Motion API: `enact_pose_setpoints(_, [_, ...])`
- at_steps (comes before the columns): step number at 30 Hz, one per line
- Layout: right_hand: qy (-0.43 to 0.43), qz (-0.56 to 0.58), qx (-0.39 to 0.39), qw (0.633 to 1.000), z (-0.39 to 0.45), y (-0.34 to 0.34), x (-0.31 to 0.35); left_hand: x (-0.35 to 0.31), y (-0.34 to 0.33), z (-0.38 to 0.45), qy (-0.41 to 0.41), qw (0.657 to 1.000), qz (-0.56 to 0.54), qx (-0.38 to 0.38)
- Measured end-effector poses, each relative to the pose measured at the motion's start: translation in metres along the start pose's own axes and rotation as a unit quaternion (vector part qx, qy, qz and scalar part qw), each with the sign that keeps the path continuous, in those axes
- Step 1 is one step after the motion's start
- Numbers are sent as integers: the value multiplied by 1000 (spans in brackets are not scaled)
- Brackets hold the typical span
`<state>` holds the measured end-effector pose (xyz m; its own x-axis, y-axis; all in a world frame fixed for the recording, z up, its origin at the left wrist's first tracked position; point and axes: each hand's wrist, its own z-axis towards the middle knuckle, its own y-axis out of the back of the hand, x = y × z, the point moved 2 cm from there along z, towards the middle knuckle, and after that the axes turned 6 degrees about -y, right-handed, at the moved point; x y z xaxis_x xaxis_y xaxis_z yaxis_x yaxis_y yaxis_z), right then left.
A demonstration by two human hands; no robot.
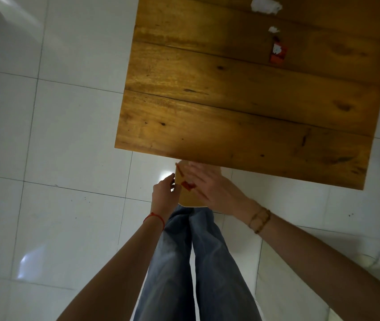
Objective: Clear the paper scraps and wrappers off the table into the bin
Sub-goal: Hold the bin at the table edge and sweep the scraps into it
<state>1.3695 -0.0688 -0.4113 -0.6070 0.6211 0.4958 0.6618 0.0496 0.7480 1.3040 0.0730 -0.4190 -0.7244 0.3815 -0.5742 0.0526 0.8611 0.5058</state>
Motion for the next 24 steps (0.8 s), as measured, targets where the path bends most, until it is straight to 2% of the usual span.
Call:
enact_pose_setpoints(2, [-35, 38, 3, 999, -16, -6, 5, 1, -3, -9, 4, 1000, -3, 4])
enact_pose_setpoints(14, [-207, 93, -136, 964, -89, 33, 44, -22, 17, -83, -57, 998, 31, 17])
enact_pose_setpoints(18, [-240, 120, -212, 940, -131, 54, 59, -53, 39, -112, -107, 993, 55, 21])
enact_pose_setpoints(24, [-317, 166, -312, 880, -191, 80, 80, -93, 62, -143, -175, 978, 103, 41])
